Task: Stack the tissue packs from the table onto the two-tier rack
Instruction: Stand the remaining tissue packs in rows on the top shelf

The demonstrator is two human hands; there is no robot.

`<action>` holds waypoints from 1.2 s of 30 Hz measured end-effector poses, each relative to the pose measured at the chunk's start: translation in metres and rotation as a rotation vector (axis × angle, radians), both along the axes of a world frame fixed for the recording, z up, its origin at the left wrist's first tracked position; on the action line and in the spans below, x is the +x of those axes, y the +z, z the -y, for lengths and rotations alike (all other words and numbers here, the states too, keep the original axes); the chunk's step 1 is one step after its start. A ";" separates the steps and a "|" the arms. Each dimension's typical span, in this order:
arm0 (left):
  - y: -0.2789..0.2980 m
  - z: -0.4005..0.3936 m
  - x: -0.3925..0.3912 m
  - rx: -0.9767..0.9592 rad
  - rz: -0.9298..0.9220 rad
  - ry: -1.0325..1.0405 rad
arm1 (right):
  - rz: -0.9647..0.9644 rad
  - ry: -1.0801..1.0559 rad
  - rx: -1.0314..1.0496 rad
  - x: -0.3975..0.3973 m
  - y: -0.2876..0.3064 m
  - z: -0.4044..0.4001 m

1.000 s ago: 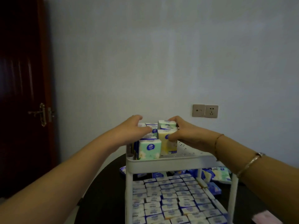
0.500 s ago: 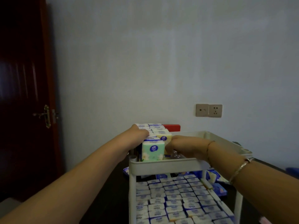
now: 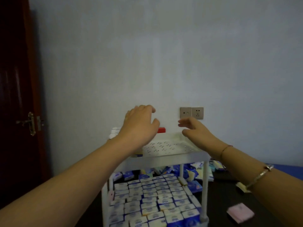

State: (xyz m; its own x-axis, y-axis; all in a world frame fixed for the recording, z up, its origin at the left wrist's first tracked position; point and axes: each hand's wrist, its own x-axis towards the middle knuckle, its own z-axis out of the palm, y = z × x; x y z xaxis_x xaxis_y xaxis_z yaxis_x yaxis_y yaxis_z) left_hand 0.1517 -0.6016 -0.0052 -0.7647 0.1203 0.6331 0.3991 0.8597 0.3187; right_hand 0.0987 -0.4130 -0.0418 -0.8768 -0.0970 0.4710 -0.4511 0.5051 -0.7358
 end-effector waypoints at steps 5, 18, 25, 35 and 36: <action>-0.010 -0.099 0.005 -0.065 0.043 -0.193 | -0.039 -0.148 -0.136 0.019 -0.018 -0.098; -0.192 -0.274 -0.103 -0.082 0.602 -0.093 | 0.248 -0.280 0.002 -0.012 -0.159 -0.246; -0.270 -0.293 -0.183 0.122 0.659 0.285 | 0.350 -0.187 0.071 -0.075 -0.209 -0.255; -0.317 -0.310 -0.230 0.091 0.435 0.407 | 0.278 -0.222 0.041 -0.149 -0.239 -0.266; -0.318 -0.310 -0.230 0.102 0.414 0.398 | 0.271 -0.234 0.041 -0.155 -0.240 -0.267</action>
State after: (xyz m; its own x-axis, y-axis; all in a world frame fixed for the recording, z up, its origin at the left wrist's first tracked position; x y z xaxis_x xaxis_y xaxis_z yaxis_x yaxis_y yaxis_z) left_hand -0.0784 -0.2913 -0.3237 -0.9248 -0.2733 0.2648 -0.1244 0.8747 0.4684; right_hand -0.0567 -0.1457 -0.2816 -0.9699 0.1075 0.2184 -0.1109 0.6033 -0.7898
